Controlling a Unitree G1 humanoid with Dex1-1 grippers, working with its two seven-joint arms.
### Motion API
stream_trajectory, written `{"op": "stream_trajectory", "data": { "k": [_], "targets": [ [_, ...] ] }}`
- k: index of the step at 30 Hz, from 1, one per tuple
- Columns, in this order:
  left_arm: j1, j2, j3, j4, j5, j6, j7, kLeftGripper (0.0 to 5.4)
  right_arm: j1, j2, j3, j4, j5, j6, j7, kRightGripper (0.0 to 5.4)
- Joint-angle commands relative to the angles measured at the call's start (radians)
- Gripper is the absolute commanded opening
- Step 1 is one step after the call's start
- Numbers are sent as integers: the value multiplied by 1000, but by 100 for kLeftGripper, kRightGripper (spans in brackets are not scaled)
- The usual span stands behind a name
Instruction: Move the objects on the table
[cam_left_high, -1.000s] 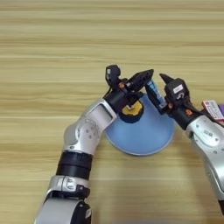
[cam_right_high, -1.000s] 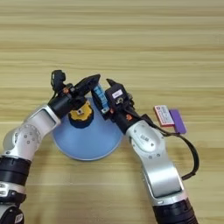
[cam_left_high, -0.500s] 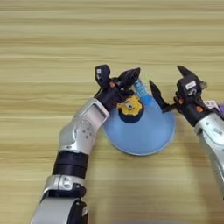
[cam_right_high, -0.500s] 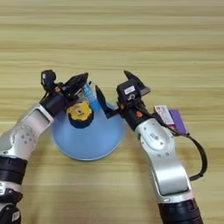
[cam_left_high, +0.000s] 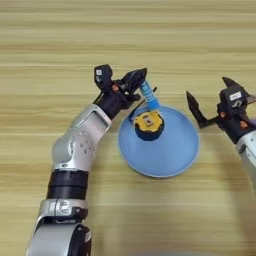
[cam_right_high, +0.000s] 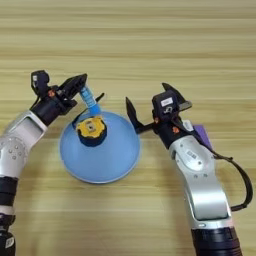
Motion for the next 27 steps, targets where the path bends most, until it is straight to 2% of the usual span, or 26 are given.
{"op": "stream_trajectory", "data": {
  "k": [1, 5, 8, 10, 15, 27],
  "targets": [
    [82, 74, 22, -121, -1, 61, 29, 130, -16, 3, -12, 6, 8, 13, -13, 540],
    [158, 146, 39, -196, 11, 103, 39, 130, -20, 6, -14, 9, 8, 13, -18, 540],
    [195, 182, 45, -198, 35, 107, 53, 130, -21, 7, -14, 9, 8, 13, -21, 540],
    [209, 200, 54, -212, 33, 111, 57, 130, -20, 6, -15, 5, 9, 15, -22, 540],
    [226, 248, 65, -206, 62, 98, 58, 130, -21, 6, -14, 3, 9, 17, -22, 540],
    [225, 299, 54, -145, 149, 65, 56, 130, -21, 10, -11, 4, 6, 20, -24, 540]
  ]
}}
